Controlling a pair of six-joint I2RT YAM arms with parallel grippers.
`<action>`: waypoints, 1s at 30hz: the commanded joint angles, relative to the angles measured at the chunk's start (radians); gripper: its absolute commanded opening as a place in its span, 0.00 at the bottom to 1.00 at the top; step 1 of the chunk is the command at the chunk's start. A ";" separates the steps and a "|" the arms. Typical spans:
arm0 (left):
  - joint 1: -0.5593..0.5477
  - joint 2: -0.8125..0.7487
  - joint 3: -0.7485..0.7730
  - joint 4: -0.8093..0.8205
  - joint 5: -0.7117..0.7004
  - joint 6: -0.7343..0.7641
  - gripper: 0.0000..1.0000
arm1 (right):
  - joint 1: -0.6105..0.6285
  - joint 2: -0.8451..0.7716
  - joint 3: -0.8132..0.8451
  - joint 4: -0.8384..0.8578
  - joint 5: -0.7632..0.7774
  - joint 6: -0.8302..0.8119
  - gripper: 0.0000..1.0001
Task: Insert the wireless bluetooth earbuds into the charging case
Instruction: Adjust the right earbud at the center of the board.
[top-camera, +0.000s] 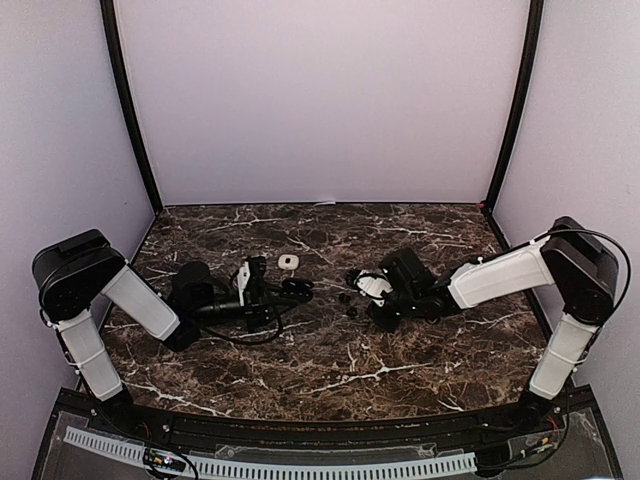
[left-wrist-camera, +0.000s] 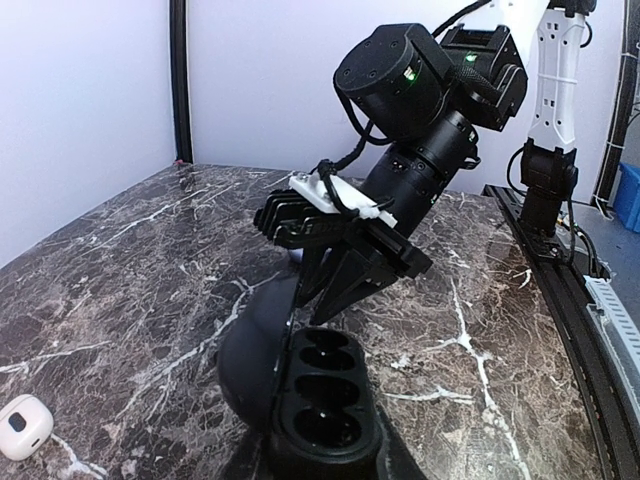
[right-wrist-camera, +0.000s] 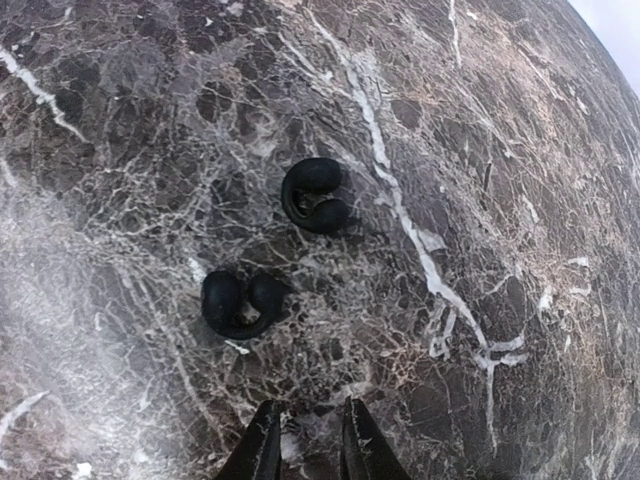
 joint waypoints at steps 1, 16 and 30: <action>0.004 -0.027 0.004 0.003 -0.002 -0.007 0.07 | 0.010 0.048 0.037 0.059 0.057 0.030 0.19; 0.004 -0.030 0.009 -0.018 -0.005 -0.011 0.07 | 0.028 0.123 0.063 0.079 -0.094 0.053 0.00; 0.003 -0.027 0.016 -0.024 0.004 -0.017 0.07 | 0.028 0.053 0.037 0.078 -0.219 0.037 0.00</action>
